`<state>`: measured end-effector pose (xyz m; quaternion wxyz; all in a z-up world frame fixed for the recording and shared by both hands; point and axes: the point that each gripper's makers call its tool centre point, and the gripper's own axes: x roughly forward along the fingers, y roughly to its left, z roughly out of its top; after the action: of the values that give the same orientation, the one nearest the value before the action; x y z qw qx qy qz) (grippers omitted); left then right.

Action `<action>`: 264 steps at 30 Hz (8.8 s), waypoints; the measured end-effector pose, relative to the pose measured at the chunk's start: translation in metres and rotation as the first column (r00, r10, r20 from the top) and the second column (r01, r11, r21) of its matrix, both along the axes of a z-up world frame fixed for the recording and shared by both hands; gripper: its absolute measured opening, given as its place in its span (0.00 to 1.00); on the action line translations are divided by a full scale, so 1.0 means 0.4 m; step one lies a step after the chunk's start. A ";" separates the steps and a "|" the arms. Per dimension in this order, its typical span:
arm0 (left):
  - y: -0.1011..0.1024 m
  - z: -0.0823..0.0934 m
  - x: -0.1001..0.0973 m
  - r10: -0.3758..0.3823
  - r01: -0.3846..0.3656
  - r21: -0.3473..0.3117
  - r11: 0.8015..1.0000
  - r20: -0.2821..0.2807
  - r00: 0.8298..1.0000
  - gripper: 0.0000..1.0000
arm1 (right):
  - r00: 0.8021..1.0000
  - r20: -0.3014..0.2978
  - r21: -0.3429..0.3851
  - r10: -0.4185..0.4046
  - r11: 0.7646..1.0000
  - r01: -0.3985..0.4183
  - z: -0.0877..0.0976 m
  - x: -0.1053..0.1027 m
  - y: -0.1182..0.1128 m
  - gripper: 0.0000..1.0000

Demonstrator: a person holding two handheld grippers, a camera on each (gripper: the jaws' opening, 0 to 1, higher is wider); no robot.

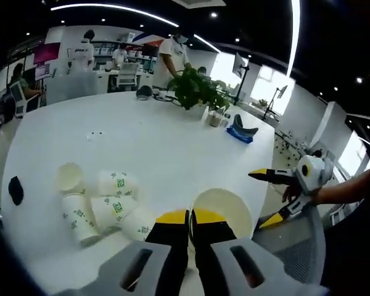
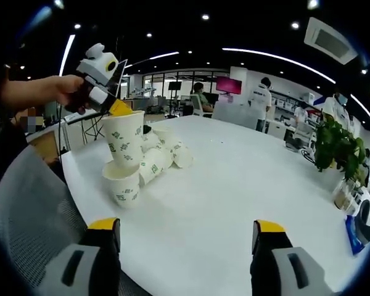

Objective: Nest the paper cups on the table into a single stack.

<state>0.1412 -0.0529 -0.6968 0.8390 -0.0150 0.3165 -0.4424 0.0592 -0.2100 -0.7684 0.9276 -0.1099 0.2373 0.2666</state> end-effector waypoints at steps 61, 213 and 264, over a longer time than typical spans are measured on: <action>0.003 -0.183 -0.015 -0.040 0.017 0.180 0.984 0.123 0.992 0.02 | 0.999 -0.039 -0.033 0.005 0.999 -0.006 -0.020 -0.009 -0.003 0.85; 0.122 -0.203 0.055 0.269 -0.262 0.065 0.963 -0.321 0.908 0.38 | 0.999 -0.038 -0.004 0.002 1.000 -0.003 -0.020 -0.005 -0.005 0.85; 0.026 -0.030 -0.011 0.098 -0.111 -0.137 0.984 -0.098 0.990 0.38 | 1.000 -0.015 0.055 0.018 0.998 -0.018 0.004 -0.007 0.017 0.89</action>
<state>0.1369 -0.0423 -0.7089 0.8426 -0.1116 0.3208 -0.4179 0.0563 -0.2031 -0.7668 0.9260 -0.0842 0.2362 0.2823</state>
